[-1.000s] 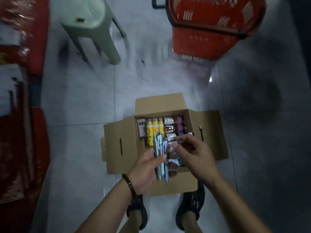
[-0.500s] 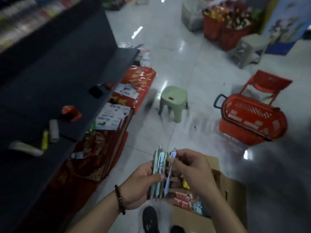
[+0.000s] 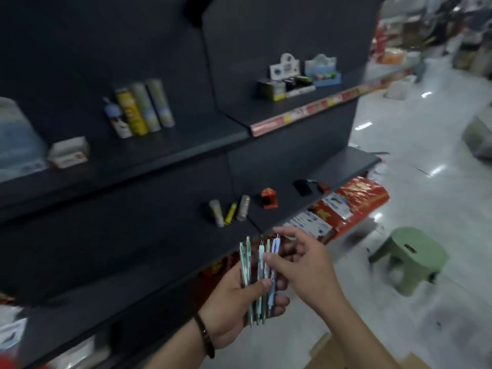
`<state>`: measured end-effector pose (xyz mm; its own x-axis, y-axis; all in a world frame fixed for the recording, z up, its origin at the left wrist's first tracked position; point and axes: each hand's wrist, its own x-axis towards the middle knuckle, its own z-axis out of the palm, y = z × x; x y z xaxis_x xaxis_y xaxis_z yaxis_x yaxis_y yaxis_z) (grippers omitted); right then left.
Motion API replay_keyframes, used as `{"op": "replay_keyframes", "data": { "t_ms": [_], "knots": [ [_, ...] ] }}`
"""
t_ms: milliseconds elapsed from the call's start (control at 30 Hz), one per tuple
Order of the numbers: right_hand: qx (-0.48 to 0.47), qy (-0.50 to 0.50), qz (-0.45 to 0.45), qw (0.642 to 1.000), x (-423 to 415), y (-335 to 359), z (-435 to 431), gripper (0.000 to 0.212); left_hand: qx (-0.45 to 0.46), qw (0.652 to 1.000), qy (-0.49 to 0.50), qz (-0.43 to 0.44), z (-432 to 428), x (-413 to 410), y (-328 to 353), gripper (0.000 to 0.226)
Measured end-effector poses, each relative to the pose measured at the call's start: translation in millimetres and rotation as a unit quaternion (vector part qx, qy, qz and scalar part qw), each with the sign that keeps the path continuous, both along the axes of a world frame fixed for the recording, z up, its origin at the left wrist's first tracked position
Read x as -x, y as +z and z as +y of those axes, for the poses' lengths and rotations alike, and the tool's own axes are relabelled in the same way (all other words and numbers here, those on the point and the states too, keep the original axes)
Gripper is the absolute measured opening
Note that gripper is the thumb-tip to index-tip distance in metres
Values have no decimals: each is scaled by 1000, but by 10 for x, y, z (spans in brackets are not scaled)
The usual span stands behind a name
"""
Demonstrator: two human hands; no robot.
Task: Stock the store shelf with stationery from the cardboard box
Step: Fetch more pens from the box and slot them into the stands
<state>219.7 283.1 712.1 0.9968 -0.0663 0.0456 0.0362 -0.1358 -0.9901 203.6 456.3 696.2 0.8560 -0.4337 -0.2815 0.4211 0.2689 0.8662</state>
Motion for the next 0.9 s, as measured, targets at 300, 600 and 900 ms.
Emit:
{"op": "replay_keyframes", "data": {
  "t_ms": [300,600,900],
  "knots": [
    [67,138,-96,984,-921,636,2406,49,11,981,187,-49,2388,-243,552,33],
    [2,222,-142,965,-1753,1259,4062,40,41,953,295,-54,3996,-714,869,36],
    [-45,256,-193,946,-2838,1706,5273,35,8,921,385,-59,5035,-1516,1108,31]
  ]
}}
